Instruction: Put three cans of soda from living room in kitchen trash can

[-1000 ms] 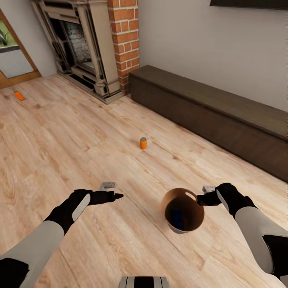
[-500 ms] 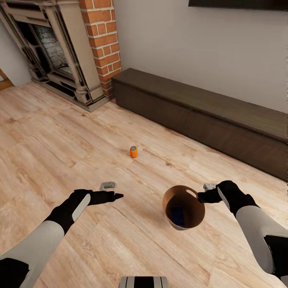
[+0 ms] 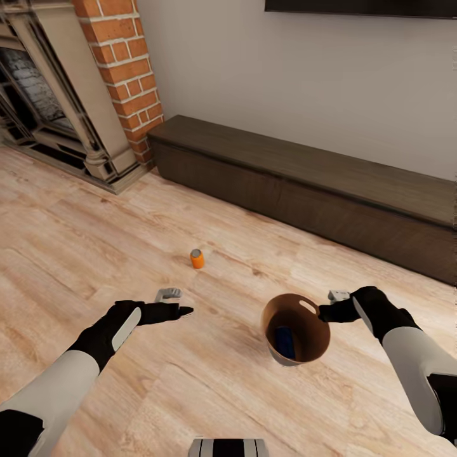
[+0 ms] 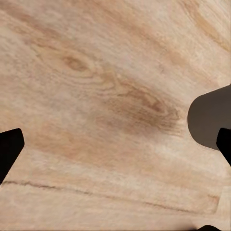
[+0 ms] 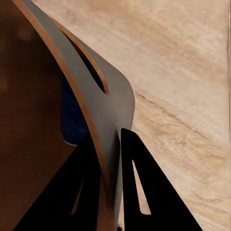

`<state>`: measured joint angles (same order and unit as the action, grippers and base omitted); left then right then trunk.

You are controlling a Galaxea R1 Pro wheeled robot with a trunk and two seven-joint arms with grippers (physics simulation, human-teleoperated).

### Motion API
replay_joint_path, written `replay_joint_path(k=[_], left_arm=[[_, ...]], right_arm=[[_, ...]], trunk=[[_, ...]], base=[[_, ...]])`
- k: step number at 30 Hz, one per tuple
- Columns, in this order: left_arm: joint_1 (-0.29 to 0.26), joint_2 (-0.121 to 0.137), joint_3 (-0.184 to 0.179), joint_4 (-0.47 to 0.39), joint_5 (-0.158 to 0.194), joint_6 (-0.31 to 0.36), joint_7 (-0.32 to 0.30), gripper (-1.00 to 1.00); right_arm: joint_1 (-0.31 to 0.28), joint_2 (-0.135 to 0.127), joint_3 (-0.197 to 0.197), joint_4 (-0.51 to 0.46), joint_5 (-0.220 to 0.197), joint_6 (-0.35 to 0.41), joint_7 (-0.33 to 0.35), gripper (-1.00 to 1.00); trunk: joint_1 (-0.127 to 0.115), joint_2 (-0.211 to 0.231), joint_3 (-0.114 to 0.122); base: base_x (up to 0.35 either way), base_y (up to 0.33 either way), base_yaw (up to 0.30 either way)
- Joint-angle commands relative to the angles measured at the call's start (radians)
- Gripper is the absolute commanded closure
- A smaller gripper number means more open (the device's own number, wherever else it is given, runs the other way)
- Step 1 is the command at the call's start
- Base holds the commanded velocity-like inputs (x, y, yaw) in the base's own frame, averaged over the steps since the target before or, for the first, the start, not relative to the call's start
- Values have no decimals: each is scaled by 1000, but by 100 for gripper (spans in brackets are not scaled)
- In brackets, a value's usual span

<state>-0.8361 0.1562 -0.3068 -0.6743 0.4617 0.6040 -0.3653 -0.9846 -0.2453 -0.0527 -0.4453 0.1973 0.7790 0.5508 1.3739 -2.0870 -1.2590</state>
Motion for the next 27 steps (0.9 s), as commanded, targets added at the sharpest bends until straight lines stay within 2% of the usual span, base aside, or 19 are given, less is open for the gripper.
replay_joint_path(k=[1, 13, 27], left_arm=[[0, 2, 0, 0, 0, -2, 0, -100], [0, 5, 0, 1, 0, -6, 2, -100], [0, 5, 0, 0, 0, -3, -1, -100]], right_arm=[[0, -3, -1, 0, -12, 5, 10, 100], [0, -22, -1, 0, -13, 5, 20, 100], [0, -22, -1, 0, -13, 5, 20, 100]], trunk=[[0, 0, 0], [0, 0, 0], [0, 0, 0]], base=[[308, 145, -241], [309, 144, -240], [279, 175, -239]])
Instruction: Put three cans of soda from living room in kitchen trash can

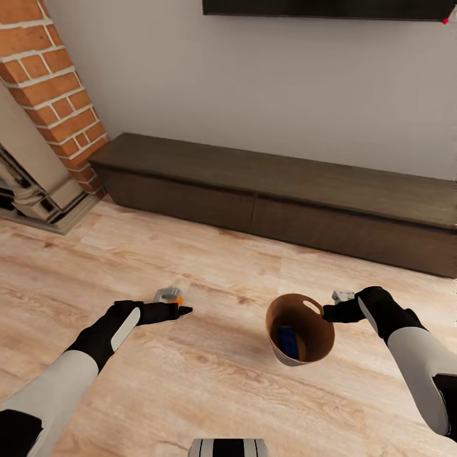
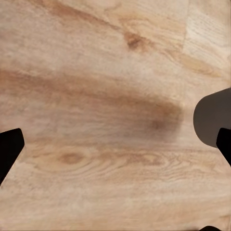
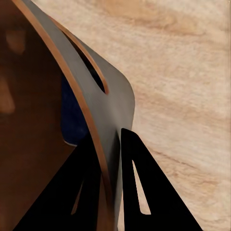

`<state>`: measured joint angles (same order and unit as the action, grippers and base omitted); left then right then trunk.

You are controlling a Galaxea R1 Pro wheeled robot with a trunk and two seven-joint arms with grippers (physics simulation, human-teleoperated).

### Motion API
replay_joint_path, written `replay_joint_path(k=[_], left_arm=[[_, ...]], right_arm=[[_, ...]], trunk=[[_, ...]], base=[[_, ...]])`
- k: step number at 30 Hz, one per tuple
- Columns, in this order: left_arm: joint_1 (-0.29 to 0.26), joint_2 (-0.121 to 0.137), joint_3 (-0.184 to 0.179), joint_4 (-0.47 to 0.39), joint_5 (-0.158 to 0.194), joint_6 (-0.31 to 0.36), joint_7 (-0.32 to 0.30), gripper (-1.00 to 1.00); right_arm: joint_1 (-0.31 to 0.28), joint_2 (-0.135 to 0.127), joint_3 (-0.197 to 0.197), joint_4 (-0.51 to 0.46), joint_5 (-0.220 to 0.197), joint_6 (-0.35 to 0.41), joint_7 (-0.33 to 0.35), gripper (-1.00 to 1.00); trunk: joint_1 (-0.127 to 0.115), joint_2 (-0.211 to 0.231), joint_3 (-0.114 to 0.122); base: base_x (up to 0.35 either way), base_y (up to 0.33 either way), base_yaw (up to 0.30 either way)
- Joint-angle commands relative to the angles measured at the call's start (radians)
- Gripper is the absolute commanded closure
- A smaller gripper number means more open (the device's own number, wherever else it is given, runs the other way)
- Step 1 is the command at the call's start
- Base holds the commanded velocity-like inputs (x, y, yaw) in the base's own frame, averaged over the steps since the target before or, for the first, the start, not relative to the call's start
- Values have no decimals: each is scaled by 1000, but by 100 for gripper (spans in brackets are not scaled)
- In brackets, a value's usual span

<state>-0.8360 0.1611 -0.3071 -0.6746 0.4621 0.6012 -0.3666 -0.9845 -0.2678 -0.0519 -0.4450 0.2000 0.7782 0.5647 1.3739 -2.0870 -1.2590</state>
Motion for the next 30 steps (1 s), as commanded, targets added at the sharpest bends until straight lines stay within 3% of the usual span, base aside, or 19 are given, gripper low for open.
replay_joint_path(k=[1, 21, 30], left_arm=[[0, 0, 0, 0, 0, 0, 0, -100], [0, 1, -1, -5, -1, 0, 3, -100], [0, 1, -7, -14, 0, 1, 4, -100]], right_arm=[[0, 0, -2, 0, -16, 6, 6, 100], [0, 6, 0, 0, -14, 6, 6, 100], [0, 10, 1, 0, -13, 10, 6, 100]], trunk=[[0, 0, 0], [0, 0, 6], [0, 0, 7]], base=[[254, 220, -239], [267, 213, -237], [88, 75, -182]])
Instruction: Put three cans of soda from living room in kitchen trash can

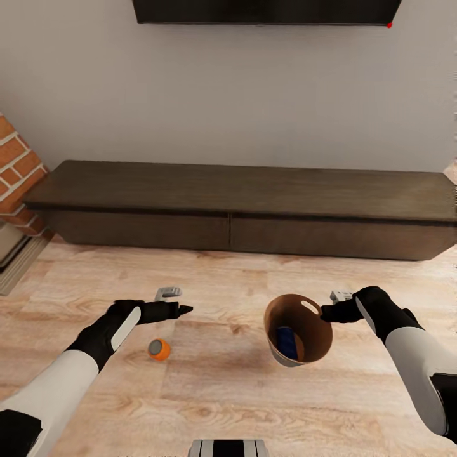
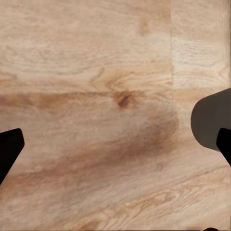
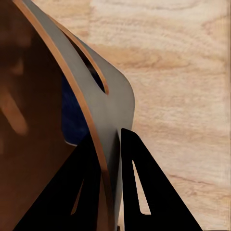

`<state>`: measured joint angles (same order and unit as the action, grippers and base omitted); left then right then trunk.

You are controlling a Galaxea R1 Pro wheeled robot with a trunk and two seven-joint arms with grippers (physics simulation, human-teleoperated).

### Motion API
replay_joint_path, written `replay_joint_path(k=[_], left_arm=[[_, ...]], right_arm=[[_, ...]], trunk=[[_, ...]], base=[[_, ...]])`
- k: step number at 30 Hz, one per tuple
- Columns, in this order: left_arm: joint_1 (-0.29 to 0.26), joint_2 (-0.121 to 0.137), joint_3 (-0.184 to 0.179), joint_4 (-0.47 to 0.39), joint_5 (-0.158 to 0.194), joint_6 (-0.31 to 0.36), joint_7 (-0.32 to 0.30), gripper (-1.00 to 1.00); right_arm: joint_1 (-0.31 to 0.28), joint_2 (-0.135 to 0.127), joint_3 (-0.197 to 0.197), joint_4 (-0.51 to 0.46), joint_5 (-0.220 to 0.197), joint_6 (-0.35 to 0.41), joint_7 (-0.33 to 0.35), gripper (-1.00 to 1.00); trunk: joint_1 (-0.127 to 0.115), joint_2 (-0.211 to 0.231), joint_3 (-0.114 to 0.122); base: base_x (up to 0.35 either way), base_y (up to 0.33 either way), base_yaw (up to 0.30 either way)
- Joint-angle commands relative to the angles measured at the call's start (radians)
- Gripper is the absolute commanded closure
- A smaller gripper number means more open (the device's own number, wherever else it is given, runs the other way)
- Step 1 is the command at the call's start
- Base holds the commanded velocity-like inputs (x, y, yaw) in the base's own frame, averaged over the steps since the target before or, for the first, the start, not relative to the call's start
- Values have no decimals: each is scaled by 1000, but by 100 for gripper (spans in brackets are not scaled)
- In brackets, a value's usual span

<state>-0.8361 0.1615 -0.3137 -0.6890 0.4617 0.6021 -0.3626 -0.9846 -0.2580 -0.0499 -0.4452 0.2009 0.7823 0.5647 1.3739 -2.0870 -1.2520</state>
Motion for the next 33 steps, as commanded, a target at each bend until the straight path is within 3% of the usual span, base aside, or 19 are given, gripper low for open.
replay_joint_path(k=[1, 6, 10, 13, 21, 28, 31, 33], left_arm=[[0, 0, 0, 0, 0, 1, 0, -100], [0, 0, -1, 5, 0, 9, 0, -100], [0, 0, 0, 7, 0, 11, 0, -100], [0, 1, 2, 9, 0, 12, 0, -100], [0, 1, 6, 11, 0, 9, 1, -100], [0, 1, 7, 11, 1, 6, 4, -100], [0, 1, 8, 4, 2, 3, 2, -100], [0, 1, 8, 4, 3, 5, 1, -100]], right_arm=[[0, -1, -2, 0, -14, 6, 6, 100], [0, -6, -4, 0, -14, 12, 6, 100], [-1, -9, -5, -8, -13, 79, 5, 100], [-2, -9, 0, -70, -9, 142, 4, 100], [-2, -24, 6, -126, -4, 203, -6, 100], [-5, -77, 8, -131, -3, 240, -5, 100], [-21, -140, 10, -131, -5, 265, 9, 100], [-37, -167, 13, -131, -6, 265, 18, 100]], trunk=[[0, 0, 0], [0, 0, 0], [0, 0, 0], [0, 0, 0], [0, 0, 0], [0, 0, -3], [0, 0, -6], [0, 0, -8]], base=[[-100, 22, -109], [-206, 103, -91], [-280, 171, -61], [-290, 181, -23], [-77, 211, -5], [265, 103, 0], [109, 23, 0], [47, 10, 0]])
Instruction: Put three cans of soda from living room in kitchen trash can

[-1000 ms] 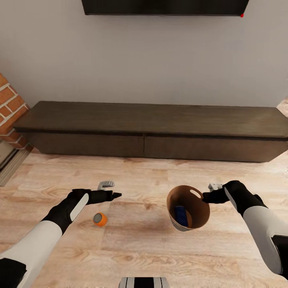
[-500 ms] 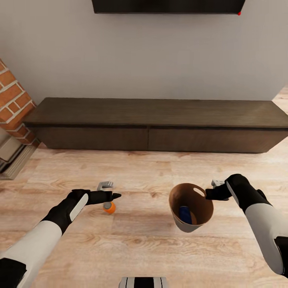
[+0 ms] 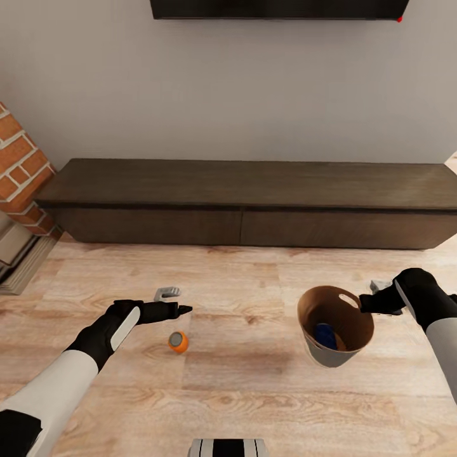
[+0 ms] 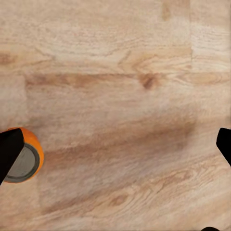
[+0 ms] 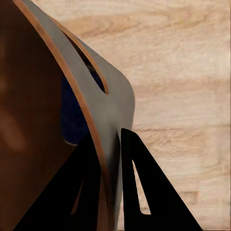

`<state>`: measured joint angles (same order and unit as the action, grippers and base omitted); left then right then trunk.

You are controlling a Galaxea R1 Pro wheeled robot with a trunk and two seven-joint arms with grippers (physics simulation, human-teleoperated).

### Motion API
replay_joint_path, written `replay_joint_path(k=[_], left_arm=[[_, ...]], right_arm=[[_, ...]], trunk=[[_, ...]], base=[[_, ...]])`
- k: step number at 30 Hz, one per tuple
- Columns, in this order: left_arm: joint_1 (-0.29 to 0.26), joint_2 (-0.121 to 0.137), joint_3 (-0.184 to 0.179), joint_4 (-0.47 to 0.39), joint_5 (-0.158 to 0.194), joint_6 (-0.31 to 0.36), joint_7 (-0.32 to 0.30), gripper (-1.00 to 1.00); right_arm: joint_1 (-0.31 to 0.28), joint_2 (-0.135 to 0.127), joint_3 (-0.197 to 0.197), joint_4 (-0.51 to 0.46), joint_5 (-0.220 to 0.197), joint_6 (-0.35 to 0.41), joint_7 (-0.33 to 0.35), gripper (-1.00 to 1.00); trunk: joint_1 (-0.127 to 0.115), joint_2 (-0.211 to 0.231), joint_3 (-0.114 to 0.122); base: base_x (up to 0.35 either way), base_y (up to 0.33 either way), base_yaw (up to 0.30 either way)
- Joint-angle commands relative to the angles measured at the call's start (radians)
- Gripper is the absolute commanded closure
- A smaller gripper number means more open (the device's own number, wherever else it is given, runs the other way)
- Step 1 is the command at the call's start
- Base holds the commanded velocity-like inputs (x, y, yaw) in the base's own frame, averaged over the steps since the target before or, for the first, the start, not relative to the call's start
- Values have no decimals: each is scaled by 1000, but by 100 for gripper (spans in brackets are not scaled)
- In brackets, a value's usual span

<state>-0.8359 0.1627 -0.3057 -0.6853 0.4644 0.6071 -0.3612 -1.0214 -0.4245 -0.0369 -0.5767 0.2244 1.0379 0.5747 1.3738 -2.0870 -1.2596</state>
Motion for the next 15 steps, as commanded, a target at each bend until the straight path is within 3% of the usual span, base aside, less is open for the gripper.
replay_joint_path(k=[1, 4, 5, 9, 15], left_arm=[[0, -1, 0, -1, 0, 1, 0, -100], [0, -1, -1, -2, 0, 4, 1, -100], [0, -1, -1, -3, 0, 5, 1, -100], [0, -1, 1, -1, 0, 8, 2, -100], [0, 15, 3, -1, 0, 8, 2, -100]], right_arm=[[-23, -22, 9, 1, -30, 9, 19, 100], [-78, -59, 72, 6, -32, 9, 39, 100], [-105, -76, 116, 9, -33, 9, 53, 100], [-161, -111, 203, 14, -33, 9, 125, 100], [-214, -142, 240, 16, -31, 9, 170, 100]], trunk=[[0, 0, -1], [0, 0, -2], [0, 0, -2], [0, 0, -3], [0, 0, -4]], base=[[27, 6, 0], [15, 3, 0], [7, 1, 0], [4, 1, 0], [1, 23, 0]])
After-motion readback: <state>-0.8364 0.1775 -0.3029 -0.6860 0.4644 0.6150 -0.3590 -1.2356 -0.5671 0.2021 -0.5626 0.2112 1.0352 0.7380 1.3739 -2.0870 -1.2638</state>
